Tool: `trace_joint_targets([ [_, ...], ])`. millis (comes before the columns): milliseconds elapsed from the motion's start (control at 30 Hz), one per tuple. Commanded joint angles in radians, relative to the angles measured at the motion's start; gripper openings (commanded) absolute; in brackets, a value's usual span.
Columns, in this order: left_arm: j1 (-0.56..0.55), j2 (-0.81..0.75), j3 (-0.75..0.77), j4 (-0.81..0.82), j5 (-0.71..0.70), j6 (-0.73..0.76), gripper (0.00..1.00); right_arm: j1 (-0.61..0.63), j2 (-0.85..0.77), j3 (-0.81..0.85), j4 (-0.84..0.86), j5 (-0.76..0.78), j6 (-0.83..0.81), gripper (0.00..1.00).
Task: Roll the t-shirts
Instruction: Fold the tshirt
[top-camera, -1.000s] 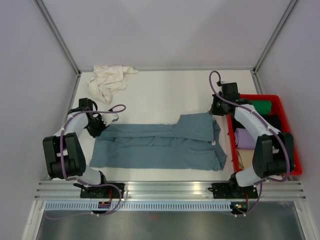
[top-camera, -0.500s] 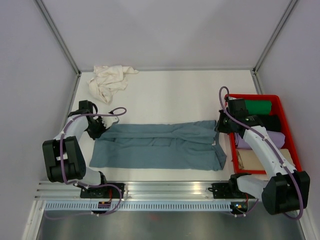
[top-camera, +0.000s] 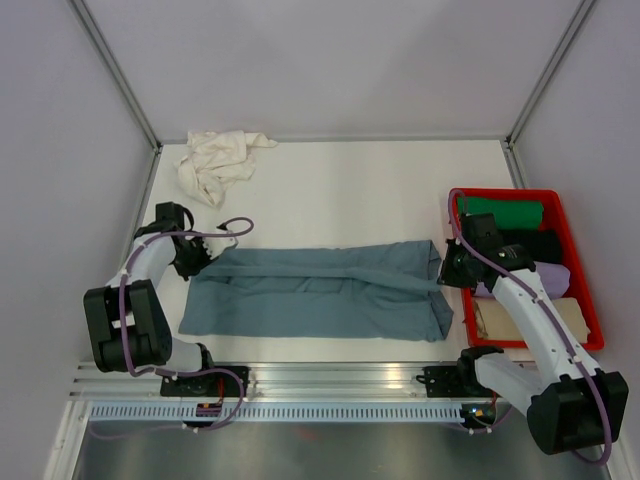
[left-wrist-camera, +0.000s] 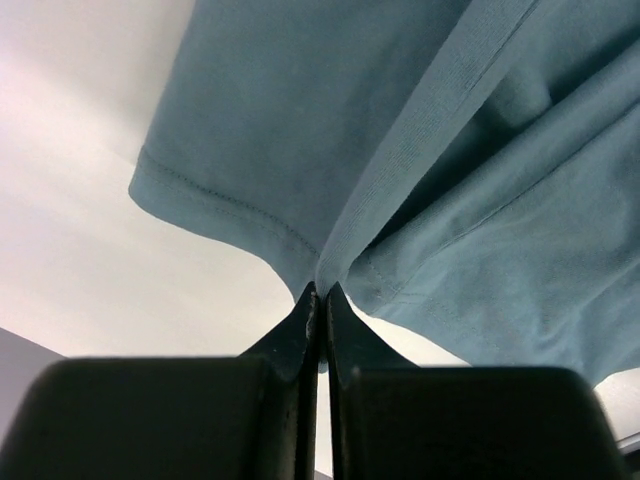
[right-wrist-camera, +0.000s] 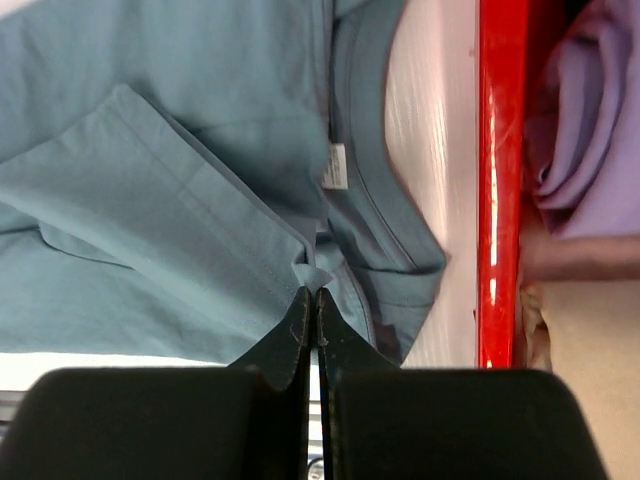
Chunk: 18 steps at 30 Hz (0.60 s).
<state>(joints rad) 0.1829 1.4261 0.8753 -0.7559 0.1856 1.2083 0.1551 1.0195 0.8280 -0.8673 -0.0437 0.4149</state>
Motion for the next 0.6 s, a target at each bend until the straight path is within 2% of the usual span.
trace_joint_targets([
  [0,0.004,-0.030,-0.022,0.010,0.009,0.063,0.02,0.003,-0.029,-0.027,-0.047,0.012,0.039,0.00],
  [333,0.004,-0.021,-0.032,0.013,-0.008,0.083,0.02,0.011,-0.010,-0.066,-0.062,0.036,0.084,0.00],
  [567,0.004,-0.001,-0.030,0.021,-0.017,0.092,0.02,0.075,-0.002,-0.145,-0.038,0.030,0.150,0.04],
])
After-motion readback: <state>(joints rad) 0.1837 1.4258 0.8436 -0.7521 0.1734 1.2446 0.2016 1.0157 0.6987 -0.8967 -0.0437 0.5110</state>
